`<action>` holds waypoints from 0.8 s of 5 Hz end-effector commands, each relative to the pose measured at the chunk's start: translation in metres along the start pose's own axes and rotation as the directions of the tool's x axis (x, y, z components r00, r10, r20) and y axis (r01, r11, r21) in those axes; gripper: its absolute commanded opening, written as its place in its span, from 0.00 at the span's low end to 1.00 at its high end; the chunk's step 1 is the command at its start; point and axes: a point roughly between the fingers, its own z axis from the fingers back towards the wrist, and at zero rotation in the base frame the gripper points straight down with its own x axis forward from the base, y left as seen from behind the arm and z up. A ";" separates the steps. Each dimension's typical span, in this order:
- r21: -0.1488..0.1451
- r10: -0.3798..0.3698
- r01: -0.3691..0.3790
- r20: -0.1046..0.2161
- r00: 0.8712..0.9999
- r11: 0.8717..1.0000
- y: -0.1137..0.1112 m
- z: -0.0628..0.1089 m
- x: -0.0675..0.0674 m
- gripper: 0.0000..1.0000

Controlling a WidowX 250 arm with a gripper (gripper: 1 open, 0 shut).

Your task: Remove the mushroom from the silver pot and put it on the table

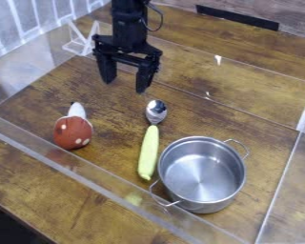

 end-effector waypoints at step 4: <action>0.018 0.088 -0.088 0.008 0.996 0.996 -0.022 0.033 0.013 1.00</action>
